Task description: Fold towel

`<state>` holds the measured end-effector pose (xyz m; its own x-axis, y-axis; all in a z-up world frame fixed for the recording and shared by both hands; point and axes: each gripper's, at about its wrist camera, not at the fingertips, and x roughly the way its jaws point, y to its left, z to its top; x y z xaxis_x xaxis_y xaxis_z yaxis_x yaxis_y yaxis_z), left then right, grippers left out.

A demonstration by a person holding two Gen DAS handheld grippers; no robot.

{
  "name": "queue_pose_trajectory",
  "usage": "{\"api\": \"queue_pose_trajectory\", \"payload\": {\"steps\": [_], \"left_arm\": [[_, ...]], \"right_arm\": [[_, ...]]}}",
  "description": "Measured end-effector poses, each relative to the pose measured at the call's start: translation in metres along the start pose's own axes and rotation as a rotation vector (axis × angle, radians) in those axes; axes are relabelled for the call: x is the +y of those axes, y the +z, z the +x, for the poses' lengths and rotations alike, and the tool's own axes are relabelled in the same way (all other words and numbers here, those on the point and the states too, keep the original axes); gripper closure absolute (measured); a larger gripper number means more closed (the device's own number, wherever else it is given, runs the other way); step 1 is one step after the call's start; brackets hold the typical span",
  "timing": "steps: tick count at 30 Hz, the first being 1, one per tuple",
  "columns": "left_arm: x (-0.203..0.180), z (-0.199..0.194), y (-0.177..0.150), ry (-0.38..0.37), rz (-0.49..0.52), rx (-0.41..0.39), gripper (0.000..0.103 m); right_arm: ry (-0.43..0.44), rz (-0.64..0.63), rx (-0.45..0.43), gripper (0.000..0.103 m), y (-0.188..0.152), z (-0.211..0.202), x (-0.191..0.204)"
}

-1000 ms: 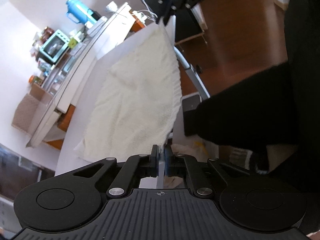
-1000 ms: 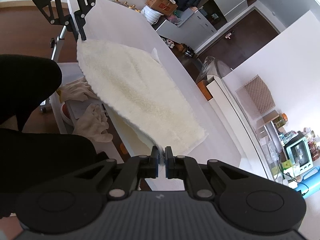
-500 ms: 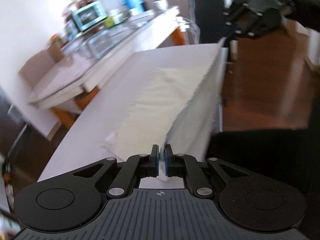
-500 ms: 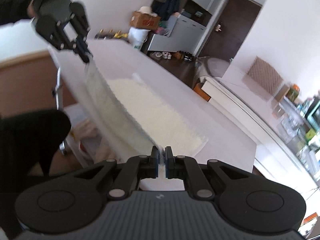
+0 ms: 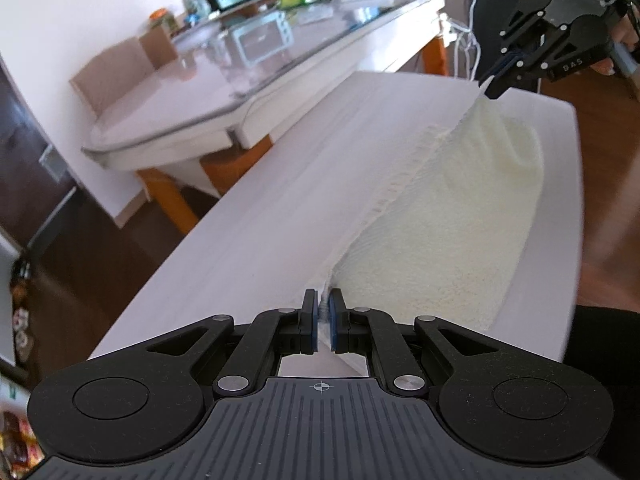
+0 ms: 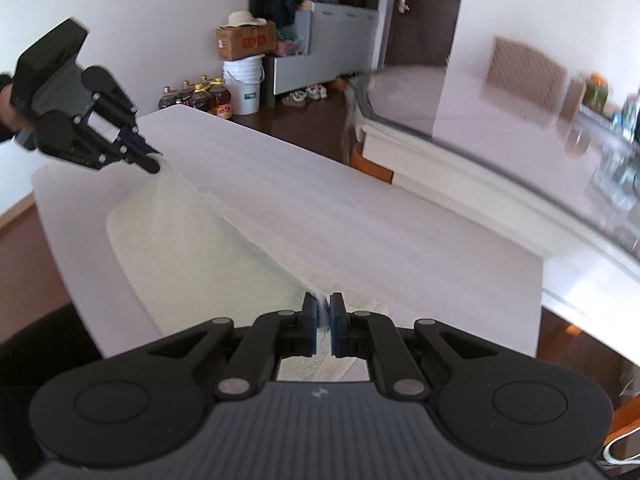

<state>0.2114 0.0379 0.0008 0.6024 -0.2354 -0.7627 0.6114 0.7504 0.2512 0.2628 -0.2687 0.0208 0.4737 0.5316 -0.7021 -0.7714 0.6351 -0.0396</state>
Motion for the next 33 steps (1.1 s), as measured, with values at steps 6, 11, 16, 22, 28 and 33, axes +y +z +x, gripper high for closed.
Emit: {"api": "queue_pose_trajectory", "payload": {"steps": [6,11,16,22,28,33], "left_arm": [[0.014,0.032,-0.004,0.007,-0.041,0.055,0.097],[0.016,0.043,-0.013,0.011,-0.051,0.080,0.097],[0.019,0.032,-0.020,0.042,-0.071,0.068,0.067],[0.033,0.011,-0.028,0.101,-0.152,-0.009,0.059],[0.022,0.018,-0.025,0.155,-0.136,-0.030,0.053],[0.017,0.035,-0.021,0.148,-0.119,-0.021,0.049]], "right_arm": [[0.000,0.018,0.055,0.096,0.009,0.039,-0.018],[-0.040,0.033,0.095,0.089,0.001,0.071,-0.024],[-0.098,0.070,0.053,0.076,-0.007,0.069,-0.028],[-0.162,0.128,-0.060,0.075,-0.015,0.036,-0.014],[-0.120,0.217,-0.126,0.075,-0.039,0.009,0.036],[-0.135,0.327,-0.124,0.075,-0.062,-0.004,0.060]]}}
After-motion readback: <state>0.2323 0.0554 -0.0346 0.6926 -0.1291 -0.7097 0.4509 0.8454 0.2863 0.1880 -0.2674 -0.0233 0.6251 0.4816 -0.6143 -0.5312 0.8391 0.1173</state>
